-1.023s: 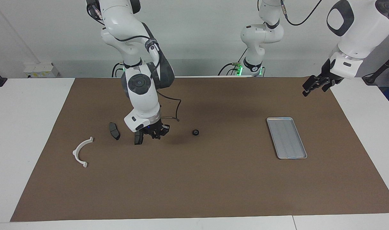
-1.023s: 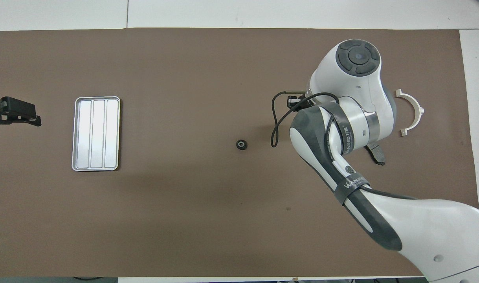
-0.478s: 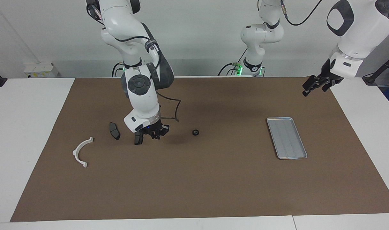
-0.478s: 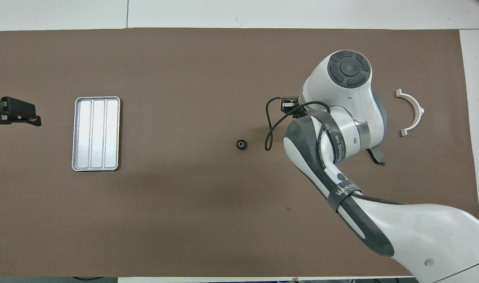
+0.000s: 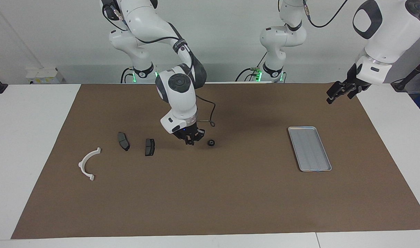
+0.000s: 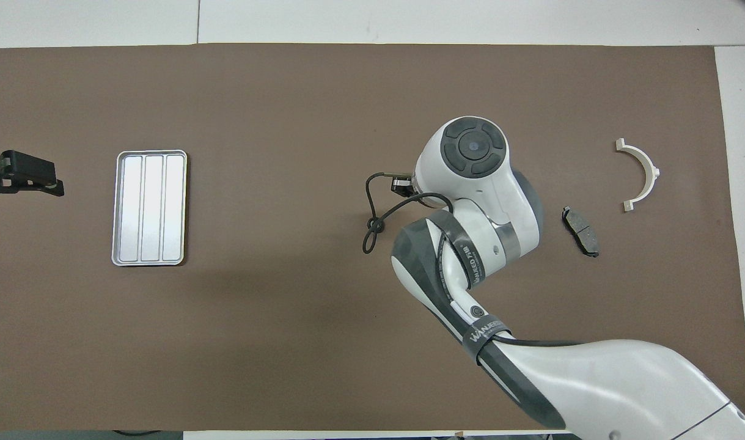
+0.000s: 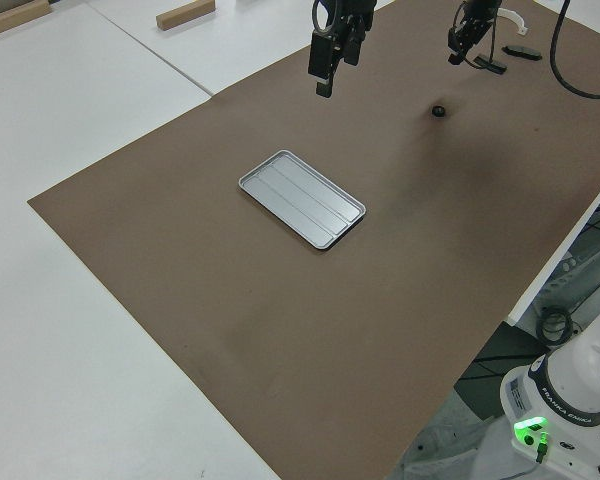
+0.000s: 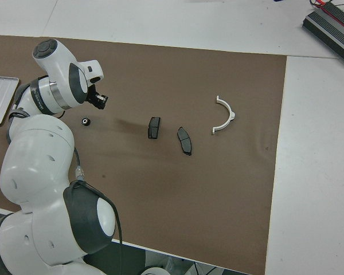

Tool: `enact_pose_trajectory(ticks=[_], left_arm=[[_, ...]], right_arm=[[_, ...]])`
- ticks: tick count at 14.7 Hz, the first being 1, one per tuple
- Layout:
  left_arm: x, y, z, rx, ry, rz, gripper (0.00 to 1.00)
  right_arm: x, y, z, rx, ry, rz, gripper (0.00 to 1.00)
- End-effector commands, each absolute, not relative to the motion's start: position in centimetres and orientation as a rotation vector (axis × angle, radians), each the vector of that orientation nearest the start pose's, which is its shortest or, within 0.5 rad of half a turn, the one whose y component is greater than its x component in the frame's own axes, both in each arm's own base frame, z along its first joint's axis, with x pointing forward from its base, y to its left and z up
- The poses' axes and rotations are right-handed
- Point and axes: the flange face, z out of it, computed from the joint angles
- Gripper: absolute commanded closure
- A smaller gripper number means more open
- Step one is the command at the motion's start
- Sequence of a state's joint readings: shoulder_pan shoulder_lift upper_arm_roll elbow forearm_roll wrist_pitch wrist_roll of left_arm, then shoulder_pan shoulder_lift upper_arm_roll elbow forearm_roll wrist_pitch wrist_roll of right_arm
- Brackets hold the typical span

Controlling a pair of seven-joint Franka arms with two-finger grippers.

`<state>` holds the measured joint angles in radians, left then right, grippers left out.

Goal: Pick bearing gear from pile to tray

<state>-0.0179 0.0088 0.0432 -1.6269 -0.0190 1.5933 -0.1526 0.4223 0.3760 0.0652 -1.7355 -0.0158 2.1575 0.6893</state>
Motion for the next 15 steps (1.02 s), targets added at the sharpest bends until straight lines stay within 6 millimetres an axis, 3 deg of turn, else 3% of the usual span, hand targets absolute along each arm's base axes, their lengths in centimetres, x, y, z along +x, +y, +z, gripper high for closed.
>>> enact_pose_trajectory(ticks=[1, 4, 15], left_arm=[[54.9, 1.3, 59.9, -3.140, -0.274, 0.076, 0.00], [54.9, 1.3, 59.9, -3.140, -0.274, 0.076, 0.00], [54.9, 1.4, 59.9, -3.140, -0.276, 0.076, 0.00]], right_arm=[[57.7, 30.9, 35.5, -3.069, 0.341, -0.060, 1.00], [56.9, 30.5, 33.5, -3.068, 0.329, -0.066, 1.00], [55.5, 29.4, 29.7, -3.090, 0.274, -0.035, 1.00]])
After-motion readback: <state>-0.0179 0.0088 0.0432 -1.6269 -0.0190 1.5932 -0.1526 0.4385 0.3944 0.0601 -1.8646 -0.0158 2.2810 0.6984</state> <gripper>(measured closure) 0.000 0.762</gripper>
